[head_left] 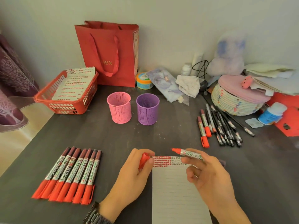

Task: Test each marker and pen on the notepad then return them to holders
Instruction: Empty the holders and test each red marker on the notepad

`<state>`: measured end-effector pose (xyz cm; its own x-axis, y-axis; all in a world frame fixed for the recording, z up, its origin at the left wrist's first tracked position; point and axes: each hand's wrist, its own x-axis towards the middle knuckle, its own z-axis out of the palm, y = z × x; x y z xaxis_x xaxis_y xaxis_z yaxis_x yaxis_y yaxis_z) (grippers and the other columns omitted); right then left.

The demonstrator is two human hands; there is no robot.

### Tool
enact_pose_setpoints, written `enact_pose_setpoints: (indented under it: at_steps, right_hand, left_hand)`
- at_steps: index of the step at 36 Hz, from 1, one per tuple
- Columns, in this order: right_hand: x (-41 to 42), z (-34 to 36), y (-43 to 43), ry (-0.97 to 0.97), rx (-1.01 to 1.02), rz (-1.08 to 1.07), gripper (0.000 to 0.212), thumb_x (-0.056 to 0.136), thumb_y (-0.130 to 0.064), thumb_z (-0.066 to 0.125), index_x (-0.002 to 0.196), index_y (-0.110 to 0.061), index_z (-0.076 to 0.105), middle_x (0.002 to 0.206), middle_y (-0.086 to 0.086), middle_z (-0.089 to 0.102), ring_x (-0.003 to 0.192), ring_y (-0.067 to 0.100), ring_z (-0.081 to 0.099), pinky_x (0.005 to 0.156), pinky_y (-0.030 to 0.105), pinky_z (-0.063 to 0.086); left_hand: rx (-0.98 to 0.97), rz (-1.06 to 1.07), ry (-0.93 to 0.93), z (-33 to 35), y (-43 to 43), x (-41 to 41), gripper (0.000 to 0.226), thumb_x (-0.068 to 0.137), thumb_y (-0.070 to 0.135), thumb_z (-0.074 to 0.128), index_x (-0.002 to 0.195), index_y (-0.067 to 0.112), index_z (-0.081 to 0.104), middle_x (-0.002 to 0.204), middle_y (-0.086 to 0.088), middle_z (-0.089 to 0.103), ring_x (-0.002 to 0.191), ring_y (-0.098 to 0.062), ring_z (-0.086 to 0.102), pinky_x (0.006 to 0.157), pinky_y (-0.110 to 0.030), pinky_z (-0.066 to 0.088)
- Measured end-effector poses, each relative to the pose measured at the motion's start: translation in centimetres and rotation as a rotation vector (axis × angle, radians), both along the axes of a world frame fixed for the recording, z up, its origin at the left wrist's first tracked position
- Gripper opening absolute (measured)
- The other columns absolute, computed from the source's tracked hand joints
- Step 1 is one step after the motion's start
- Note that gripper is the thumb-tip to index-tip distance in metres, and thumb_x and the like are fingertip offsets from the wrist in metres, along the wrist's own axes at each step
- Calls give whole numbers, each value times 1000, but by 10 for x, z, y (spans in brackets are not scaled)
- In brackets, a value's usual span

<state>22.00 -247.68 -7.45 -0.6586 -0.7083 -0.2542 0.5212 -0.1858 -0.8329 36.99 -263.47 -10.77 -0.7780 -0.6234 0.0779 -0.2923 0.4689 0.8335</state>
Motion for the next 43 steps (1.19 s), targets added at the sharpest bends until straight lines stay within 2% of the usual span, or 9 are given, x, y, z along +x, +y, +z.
enact_pose_setpoints:
  at_steps: [5, 8, 11, 14, 25, 29, 33, 38, 43]
  right_hand:
    - [6, 8, 1, -59, 34, -100, 26, 75, -33, 63, 85, -10, 66, 85, 29, 72, 41, 20, 47, 37, 26, 41]
    - [7, 12, -1, -81, 70, -139, 26, 72, -33, 69, 85, -11, 64, 78, 26, 73, 38, 16, 44, 35, 24, 39]
    - [9, 17, -1, -104, 70, -146, 13, 70, -33, 72, 64, -21, 72, 74, 23, 73, 36, 15, 44, 33, 23, 38]
    - [11, 19, -1, -113, 82, -148, 26, 71, -34, 72, 46, -29, 67, 69, 17, 72, 36, 13, 46, 33, 21, 38]
    - [22, 22, -8, -62, 115, -133, 25, 62, -45, 77, 57, -20, 77, 63, 15, 70, 37, 11, 50, 34, 19, 39]
    - [26, 20, -10, -22, 150, -101, 32, 62, -49, 76, 61, -17, 78, 65, 16, 70, 37, 11, 49, 35, 21, 39]
    - [30, 17, -10, 1, 169, -89, 35, 62, -50, 75, 65, -16, 80, 65, 16, 71, 37, 11, 50, 35, 20, 40]
    - [38, 14, -11, 61, 195, -69, 38, 68, -53, 73, 73, -16, 81, 69, 17, 72, 40, 12, 50, 38, 21, 40]
    - [45, 16, -11, 154, 214, -60, 44, 69, -60, 70, 78, -18, 81, 69, 17, 72, 41, 12, 51, 40, 22, 41]
  left_hand:
    - [26, -76, -39, 20, -3, 8, 50, 88, 61, 40, 138, 58, 35, 108, 32, 53, 107, 9, 51, 84, 0, 34]
    - [21, -117, -36, 33, -5, 8, 54, 93, 54, 42, 145, 54, 28, 89, 25, 53, 82, 3, 54, 77, -6, 40]
    - [7, -151, 7, 46, -8, 8, 41, 102, 36, 45, 139, 50, 33, 75, 11, 48, 62, -2, 44, 66, -10, 39]
    - [94, -162, 56, 55, -8, 9, 25, 102, 32, 48, 119, 42, 33, 65, 10, 41, 54, -7, 34, 54, -16, 35]
    - [165, -232, 9, 67, -5, 17, 20, 96, 40, 59, 94, 38, 39, 70, 19, 61, 57, -4, 44, 56, -16, 39]
    - [135, -221, -32, 69, -5, 21, 19, 86, 59, 54, 96, 45, 44, 91, 23, 69, 79, -6, 63, 67, -20, 51]
    - [96, -236, -39, 66, -4, 23, 23, 82, 63, 53, 98, 50, 44, 99, 27, 67, 92, -6, 65, 79, -24, 55]
    - [19, -263, -8, 66, 0, 25, 24, 85, 61, 54, 100, 45, 47, 92, 19, 68, 69, -6, 57, 62, -17, 46]
    - [-93, -293, -8, 68, 6, 24, 19, 90, 57, 54, 102, 42, 50, 83, 18, 63, 65, -6, 52, 59, -15, 41]
